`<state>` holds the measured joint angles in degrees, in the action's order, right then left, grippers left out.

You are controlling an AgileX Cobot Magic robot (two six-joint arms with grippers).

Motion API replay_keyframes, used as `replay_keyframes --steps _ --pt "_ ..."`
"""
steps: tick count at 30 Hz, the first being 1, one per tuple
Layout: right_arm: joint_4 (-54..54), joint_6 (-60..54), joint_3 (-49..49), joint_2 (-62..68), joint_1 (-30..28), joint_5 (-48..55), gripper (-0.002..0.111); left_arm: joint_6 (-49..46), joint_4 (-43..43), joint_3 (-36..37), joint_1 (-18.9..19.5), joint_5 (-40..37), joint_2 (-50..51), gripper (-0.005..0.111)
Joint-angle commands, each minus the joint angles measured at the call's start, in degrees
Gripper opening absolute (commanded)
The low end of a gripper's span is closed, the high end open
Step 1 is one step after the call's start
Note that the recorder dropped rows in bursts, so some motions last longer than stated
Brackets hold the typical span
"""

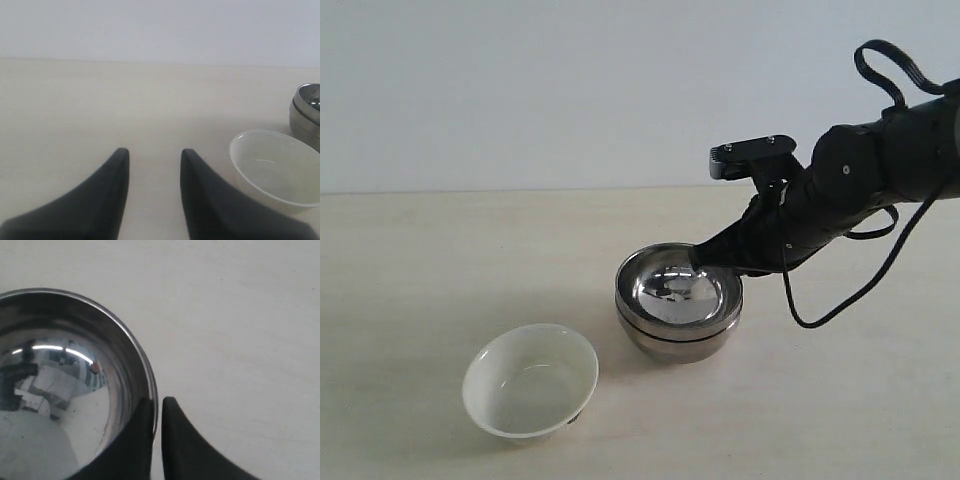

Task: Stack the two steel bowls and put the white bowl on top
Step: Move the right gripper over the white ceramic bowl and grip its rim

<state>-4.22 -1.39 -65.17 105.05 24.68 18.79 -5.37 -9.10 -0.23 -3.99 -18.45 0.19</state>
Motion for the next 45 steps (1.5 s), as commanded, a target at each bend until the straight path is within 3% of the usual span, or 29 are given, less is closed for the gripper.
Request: replay_keyframes --steps 1,9,10,11,15,17,28,38,45 --pt "0.4 -0.3 0.4 -0.8 -0.2 -2.7 0.000 -0.2 -0.1 0.2 0.2 0.4 -0.2 0.032" --pt "0.1 -2.4 0.4 -9.5 -0.2 -4.9 0.004 -0.2 -0.1 0.2 0.2 0.4 -0.2 0.032" --pt "0.1 -2.4 0.4 -10.4 -0.1 -4.7 0.008 -0.2 -0.1 0.2 0.2 0.4 -0.2 0.032" --pt "0.1 -2.8 0.4 -12.1 0.3 -4.1 0.020 -0.2 -0.1 0.2 0.2 0.4 -0.2 0.032" --pt "0.1 -6.1 0.4 -15.1 2.5 -2.6 0.052 -0.2 -0.1 0.2 0.2 0.4 -0.2 0.032" --pt "0.1 -8.9 0.4 -16.7 4.8 -1.1 0.059 -0.2 -0.1 0.2 0.2 0.4 -0.2 0.032" --pt "-1.2 -11.4 -7.9 -17.7 19.1 16.4 0.059 -0.2 -0.1 0.2 0.2 0.4 -0.2 0.032" --pt "-2.3 -11.7 -8.6 -12.7 31.9 15.4 0.059 -0.2 -0.1 0.2 0.2 0.4 -0.2 0.032" --pt "-2.0 -12.1 -10.8 -2.8 33.7 15.4 0.059 -0.2 -0.1 0.2 0.2 0.4 -0.2 0.032"
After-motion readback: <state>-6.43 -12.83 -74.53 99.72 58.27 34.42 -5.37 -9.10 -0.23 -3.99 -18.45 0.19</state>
